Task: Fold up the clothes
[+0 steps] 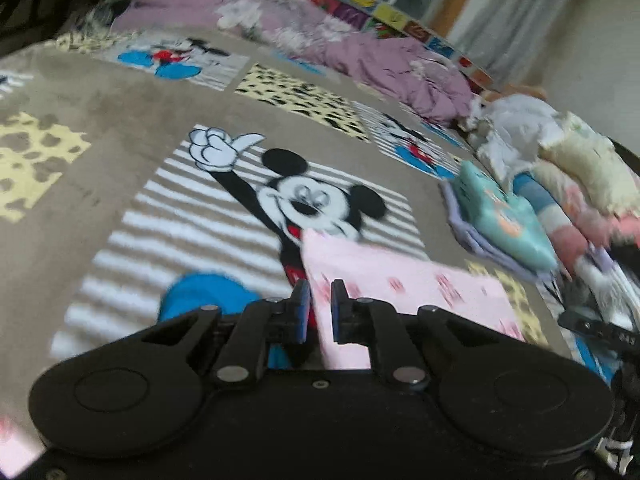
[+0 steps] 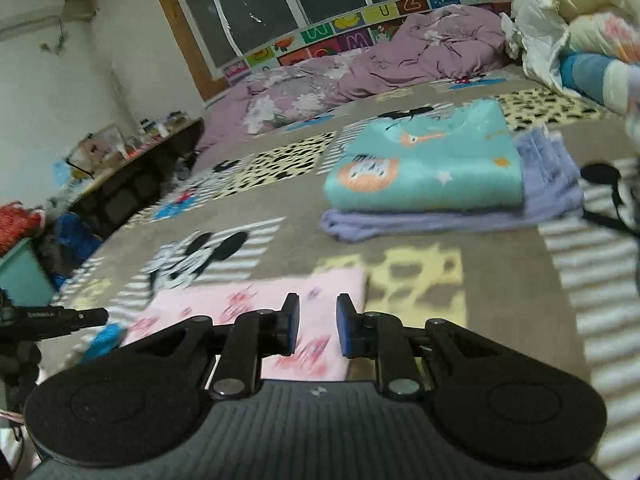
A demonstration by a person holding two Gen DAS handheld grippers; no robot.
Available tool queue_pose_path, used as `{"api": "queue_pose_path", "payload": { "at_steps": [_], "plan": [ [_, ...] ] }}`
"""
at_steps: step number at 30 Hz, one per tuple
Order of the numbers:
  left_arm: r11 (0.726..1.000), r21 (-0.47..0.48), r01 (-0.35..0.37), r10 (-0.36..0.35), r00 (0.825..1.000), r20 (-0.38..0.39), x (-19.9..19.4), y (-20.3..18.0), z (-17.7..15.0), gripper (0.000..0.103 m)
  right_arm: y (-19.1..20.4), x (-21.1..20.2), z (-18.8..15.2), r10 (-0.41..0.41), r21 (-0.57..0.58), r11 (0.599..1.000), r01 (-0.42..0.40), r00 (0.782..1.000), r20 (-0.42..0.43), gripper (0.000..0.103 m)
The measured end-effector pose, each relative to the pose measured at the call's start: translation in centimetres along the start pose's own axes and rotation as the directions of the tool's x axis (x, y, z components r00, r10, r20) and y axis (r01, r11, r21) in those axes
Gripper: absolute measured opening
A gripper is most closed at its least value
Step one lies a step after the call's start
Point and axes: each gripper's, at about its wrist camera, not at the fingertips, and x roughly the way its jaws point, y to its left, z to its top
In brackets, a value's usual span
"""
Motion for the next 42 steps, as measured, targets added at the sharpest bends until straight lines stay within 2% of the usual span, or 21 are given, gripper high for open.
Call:
{"api": "queue_pose_path", "payload": {
  "at_steps": [3, 5, 7, 8, 10, 11, 12, 13, 16, 19, 21, 23, 24, 25, 27, 29, 31, 36, 38, 42],
  "plan": [
    [0.999, 0.044, 0.02, -0.021, 1.0, 0.007, -2.9, -1.7, -2.8, 0.007, 1.3, -2.4, -2.0, 0.041, -0.011, 0.999, -0.041, 0.999, -0.006, 0.023],
    [0.998, 0.064, 0.026, -0.026, 1.0, 0.001, -4.3, -3.0, -5.1, 0.008, 2.1, -2.6, -3.8, 0.05, -0.019, 0.999, -0.051, 0.998, -0.043, 0.023],
    [0.993, 0.118, 0.011, -0.009, 1.0, -0.017, -5.0, -4.4, -7.3, 0.008, 2.9, -2.7, -5.8, 0.02, -0.043, 0.999, -0.024, 0.996, -0.092, 0.022],
    [0.988, 0.151, -0.008, 0.012, 1.0, -0.025, -5.4, -5.0, -8.5, 0.008, 3.4, -2.7, -7.0, -0.029, -0.083, 0.996, 0.019, 0.992, -0.119, 0.022],
    [0.974, 0.223, -0.047, 0.058, 0.997, -0.043, -6.0, -6.2, -11.1, 0.008, 3.9, -4.4, -8.3, -0.03, -0.085, 0.996, 0.022, 0.995, -0.097, 0.023],
    [0.964, 0.261, -0.059, 0.072, 0.997, -0.04, -6.1, -6.5, -12.2, 0.011, 4.1, -5.3, -8.9, -0.029, -0.086, 0.996, 0.022, 0.996, -0.085, 0.023],
    [0.952, 0.298, -0.071, 0.086, 0.996, -0.036, -6.2, -6.9, -13.3, 0.022, 4.6, -6.1, -9.5, -0.032, -0.098, 0.995, 0.025, 0.997, -0.076, 0.023],
    [0.939, 0.335, -0.083, 0.099, 0.995, -0.031, -6.2, -7.2, -14.5, 0.028, 5.0, -6.9, -10.1, -0.035, -0.112, 0.993, 0.028, 0.997, -0.067, 0.023],
    [0.923, 0.365, -0.122, 0.138, 0.99, -0.018, -6.8, -8.2, -14.3, 0.029, 6.2, -8.0, -12.3, -0.085, -0.18, 0.981, 0.068, 0.993, -0.086, 0.025],
    [0.929, 0.36, -0.084, 0.083, 0.996, 0.019, -8.6, -9.8, -15.0, 0.03, 7.0, -9.8, -13.2, -0.069, -0.151, 0.987, 0.063, 0.997, -0.041, 0.026],
    [0.924, 0.377, -0.071, 0.065, 0.997, 0.03, -9.3, -10.8, -16.3, 0.031, 7.9, -10.9, -13.8, -0.031, -0.157, 0.987, 0.028, 0.999, -0.017, 0.027],
    [0.907, 0.417, -0.059, 0.074, 0.997, -0.02, -9.1, -11.7, -18.2, 0.043, 8.7, -11.0, -15.0, -0.046, -0.188, 0.982, 0.035, 0.998, -0.05, 0.029],
    [0.894, 0.442, -0.077, 0.093, 0.996, -0.016, -9.0, -12.0, -19.4, 0.047, 9.1, -11.1, -15.6, -0.054, -0.203, 0.978, 0.039, 0.996, -0.067, 0.034],
    [0.879, 0.467, -0.095, 0.113, 0.994, -0.01, -8.9, -12.4, -20.5, 0.048, 9.5, -11.1, -16.1, -0.062, -0.219, 0.975, 0.042, 0.994, -0.084, 0.034],
    [0.845, 0.522, -0.118, 0.136, 0.991, 0.004, -9.3, -13.4, -21.6, 0.051, 10.0, -12.1, -17.0, -0.088, -0.227, 0.971, 0.071, 0.994, -0.067, 0.034],
    [0.832, 0.539, -0.129, 0.149, 0.989, 0.006, -9.6, -13.7, -21.9, 0.051, 10.0, -13.0, -17.1, -0.091, -0.215, 0.974, 0.074, 0.994, -0.068, 0.034],
    [0.834, 0.535, -0.135, 0.154, 0.988, 0.01, -9.8, -13.6, -22.2, 0.053, 8.7, -13.8, -17.3, -0.083, -0.139, 0.987, 0.075, 0.995, -0.055, 0.034],
    [0.804, 0.577, -0.144, 0.173, 0.985, 0.005, -10.8, -14.2, -23.5, 0.057, 5.4, -15.8, -17.8, -0.07, 0.056, 0.996, 0.071, 0.997, -0.019, 0.036],
    [0.792, 0.593, -0.143, 0.179, 0.984, -0.002, -11.3, -14.6, -24.2, 0.057, 4.0, -16.6, -18.0, -0.067, 0.134, 0.989, 0.067, 0.998, -0.004, 0.036],
    [0.787, 0.602, -0.138, 0.183, 0.983, -0.014, -12.2, -15.1, -24.6, 0.057, 1.4, -18.3, -18.4, -0.063, 0.287, 0.956, 0.053, 0.998, 0.027, 0.036]
  ]
}}
